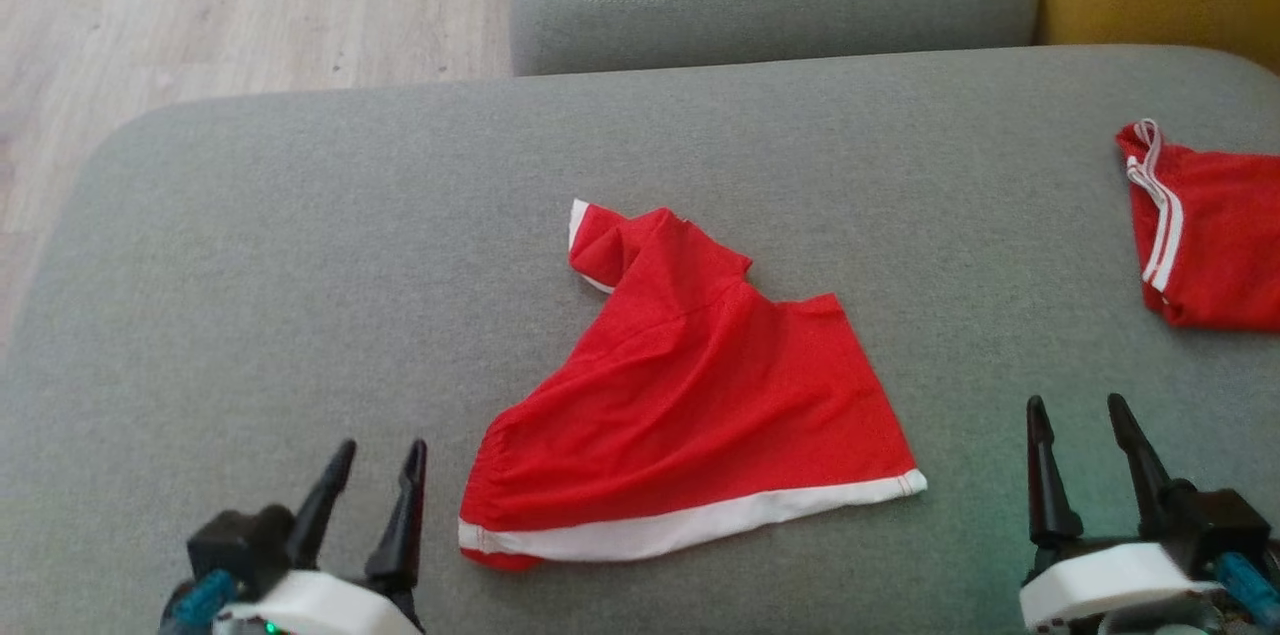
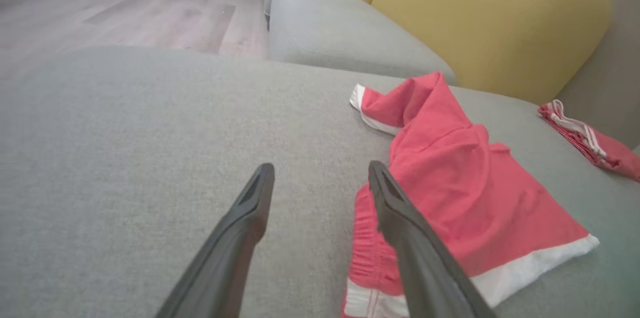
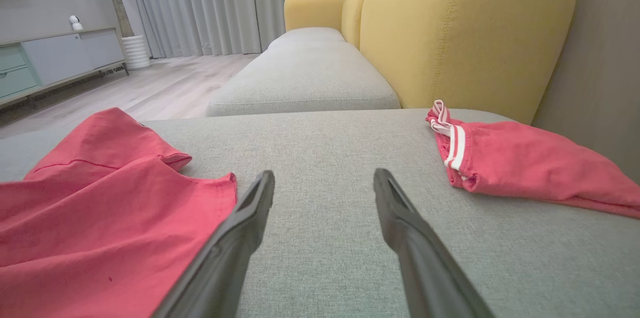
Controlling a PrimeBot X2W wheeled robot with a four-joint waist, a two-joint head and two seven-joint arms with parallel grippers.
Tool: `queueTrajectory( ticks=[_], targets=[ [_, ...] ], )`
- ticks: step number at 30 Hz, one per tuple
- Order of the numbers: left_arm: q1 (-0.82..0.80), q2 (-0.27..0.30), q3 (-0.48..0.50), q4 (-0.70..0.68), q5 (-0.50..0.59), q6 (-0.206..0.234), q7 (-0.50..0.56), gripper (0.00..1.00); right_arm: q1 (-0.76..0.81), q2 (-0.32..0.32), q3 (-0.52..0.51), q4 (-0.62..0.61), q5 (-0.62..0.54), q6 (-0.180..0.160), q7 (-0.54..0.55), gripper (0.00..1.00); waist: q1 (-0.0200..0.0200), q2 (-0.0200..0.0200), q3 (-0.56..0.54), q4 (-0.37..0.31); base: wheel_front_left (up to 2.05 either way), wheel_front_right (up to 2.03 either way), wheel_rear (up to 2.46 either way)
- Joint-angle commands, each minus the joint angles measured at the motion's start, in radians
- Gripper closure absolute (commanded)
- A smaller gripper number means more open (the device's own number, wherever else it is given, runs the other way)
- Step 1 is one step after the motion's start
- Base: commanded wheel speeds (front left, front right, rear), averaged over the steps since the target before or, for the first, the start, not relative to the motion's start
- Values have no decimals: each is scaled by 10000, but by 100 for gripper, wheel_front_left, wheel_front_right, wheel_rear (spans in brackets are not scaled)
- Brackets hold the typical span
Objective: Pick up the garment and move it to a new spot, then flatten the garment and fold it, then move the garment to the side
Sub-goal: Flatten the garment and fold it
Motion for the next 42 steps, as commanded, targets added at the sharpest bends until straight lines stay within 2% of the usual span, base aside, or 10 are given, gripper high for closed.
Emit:
queueTrajectory(
  ticks=[1, 9, 17, 29, 42],
  targets=[
    [-357, -74, 706, -435, 380, 40, -133, 0, -228, -66, 196, -370, 25, -7, -109, 0, 0, 0, -28, 77, 0, 0, 0],
    [-38, -1132, 2130, -490, 2247, -337, -133, 0, -297, -66, 305, -448, 50, -7, -109, 0, 0, 0, -77, 238, 0, 0, 0],
    [215, -1787, 2961, -9, 3479, -752, -133, 0, -166, -66, 752, -399, 190, -7, -109, 0, 0, 0, -128, 364, 0, 0, 0],
    [323, -2246, 3513, 133, 4032, -1399, -133, 0, -153, -66, 1042, -274, 323, -7, -109, 0, 0, 0, -157, 484, 0, 0, 0],
    [269, -2439, 3813, 248, 4309, -1693, -133, 0, -184, -66, 1059, -251, 325, -7, -109, 0, 0, 0, -117, 499, 0, 0, 0]
  ],
)
